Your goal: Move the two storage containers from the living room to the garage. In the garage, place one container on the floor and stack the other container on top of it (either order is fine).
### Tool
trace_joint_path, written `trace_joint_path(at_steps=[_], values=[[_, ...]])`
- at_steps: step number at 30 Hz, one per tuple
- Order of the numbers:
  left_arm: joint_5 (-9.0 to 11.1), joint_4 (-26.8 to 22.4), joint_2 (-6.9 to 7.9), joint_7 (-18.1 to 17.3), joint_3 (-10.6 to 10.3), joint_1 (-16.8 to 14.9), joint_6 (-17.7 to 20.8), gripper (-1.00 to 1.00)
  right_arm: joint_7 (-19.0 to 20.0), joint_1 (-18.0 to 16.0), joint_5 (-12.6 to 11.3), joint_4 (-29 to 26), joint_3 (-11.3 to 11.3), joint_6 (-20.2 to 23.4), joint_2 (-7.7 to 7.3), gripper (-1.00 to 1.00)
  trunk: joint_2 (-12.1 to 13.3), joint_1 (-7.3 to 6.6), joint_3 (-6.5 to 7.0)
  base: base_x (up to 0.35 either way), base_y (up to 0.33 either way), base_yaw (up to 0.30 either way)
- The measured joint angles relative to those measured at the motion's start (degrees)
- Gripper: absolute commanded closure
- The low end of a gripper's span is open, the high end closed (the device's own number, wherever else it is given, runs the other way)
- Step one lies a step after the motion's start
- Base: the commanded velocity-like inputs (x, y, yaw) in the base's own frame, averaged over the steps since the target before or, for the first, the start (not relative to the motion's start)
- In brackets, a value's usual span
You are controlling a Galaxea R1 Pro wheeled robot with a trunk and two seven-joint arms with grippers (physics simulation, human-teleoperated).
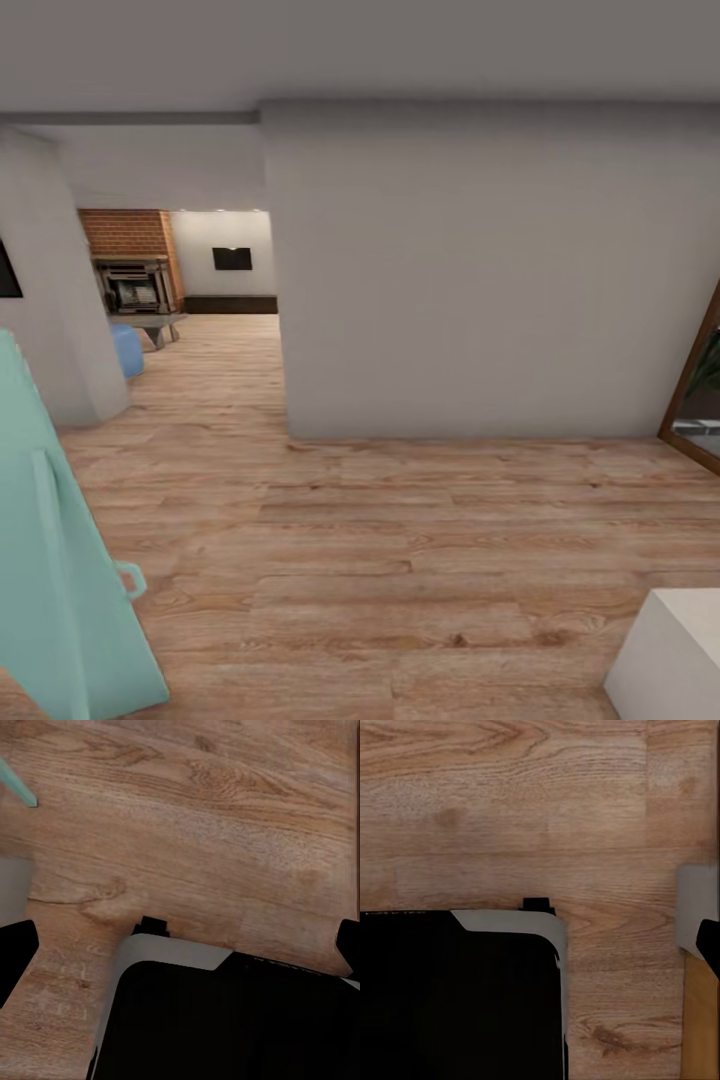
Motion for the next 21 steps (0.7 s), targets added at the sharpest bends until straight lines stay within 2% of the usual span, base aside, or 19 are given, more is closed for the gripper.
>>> trace_joint_path(at_steps=[6,21], values=[[0.0,0.0,0.02,0.0,0.0,0.0,0.0,-1.0,0.0,0.0,0.0,0.0,0.0,0.0,-0.04,-1.0,0.0,0.0,0.0,0.299,-0.107,0.0],[0.0,0.0,0.02,0.0,0.0,0.0,0.0,-1.0,0.1,0.0,0.1,0.0,0.1,0.1,-0.04,-1.0,0.0,0.0,0.0,0.314,-0.006,0.0]])
